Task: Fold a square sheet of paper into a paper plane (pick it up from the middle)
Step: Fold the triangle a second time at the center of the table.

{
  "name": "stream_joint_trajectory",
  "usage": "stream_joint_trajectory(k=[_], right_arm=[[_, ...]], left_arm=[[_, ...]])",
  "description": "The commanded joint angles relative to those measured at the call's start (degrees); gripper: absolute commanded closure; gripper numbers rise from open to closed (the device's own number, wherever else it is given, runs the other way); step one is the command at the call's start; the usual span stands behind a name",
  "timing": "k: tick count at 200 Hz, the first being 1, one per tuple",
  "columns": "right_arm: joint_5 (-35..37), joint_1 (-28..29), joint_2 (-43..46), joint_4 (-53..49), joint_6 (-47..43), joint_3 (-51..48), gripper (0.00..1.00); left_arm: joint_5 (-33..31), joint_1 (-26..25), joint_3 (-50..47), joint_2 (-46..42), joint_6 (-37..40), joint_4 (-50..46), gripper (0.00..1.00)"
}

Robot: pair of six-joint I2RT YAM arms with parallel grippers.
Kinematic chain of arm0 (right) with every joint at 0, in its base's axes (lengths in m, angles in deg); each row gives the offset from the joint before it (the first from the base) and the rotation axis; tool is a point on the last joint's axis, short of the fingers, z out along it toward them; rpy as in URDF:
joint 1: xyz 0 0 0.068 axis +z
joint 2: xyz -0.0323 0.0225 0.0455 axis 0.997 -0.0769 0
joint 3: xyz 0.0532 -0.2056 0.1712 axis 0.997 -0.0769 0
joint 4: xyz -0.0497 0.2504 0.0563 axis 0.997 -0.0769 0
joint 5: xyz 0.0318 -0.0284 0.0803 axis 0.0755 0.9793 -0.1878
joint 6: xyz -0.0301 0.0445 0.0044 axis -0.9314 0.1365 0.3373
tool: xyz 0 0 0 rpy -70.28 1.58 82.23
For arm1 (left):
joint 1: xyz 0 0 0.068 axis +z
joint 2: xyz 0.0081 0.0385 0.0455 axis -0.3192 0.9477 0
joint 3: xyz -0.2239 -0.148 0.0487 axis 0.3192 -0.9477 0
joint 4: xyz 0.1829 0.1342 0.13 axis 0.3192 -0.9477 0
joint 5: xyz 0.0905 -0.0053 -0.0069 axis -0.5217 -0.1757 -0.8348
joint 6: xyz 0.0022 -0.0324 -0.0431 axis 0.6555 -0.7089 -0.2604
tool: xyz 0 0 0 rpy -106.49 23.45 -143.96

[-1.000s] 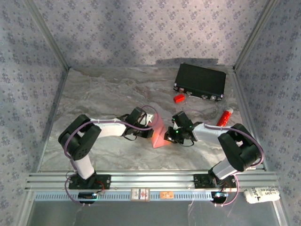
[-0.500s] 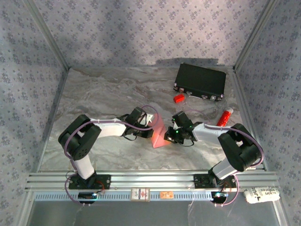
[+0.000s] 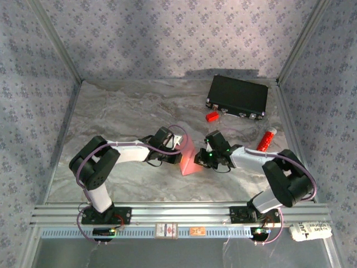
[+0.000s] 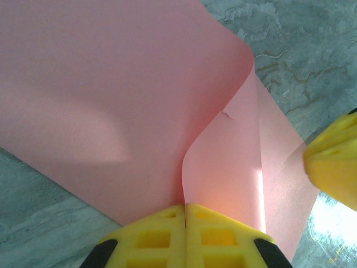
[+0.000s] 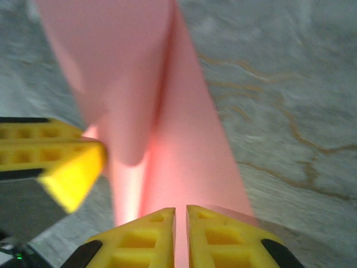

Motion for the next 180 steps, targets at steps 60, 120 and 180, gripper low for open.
stream_joint_trajectory(k=[60, 120, 180], right_arm=[[-2.63, 6.73, -3.14, 18.92, 10.29, -2.77, 0.92], [-2.39, 8.73, -5.75, 21.06, 12.14, -4.39, 0.94], [-2.39, 8.94, -6.16, 21.91, 12.54, -5.78, 0.94]], left_arm=[[0.38, 0.5, -0.36, 1.2, 0.59, -0.33, 1.0], [0.58, 0.47, -0.06, 1.42, 0.76, -0.49, 1.0], [0.93, 0.46, 0.39, 1.95, 0.92, -0.3, 1.0]])
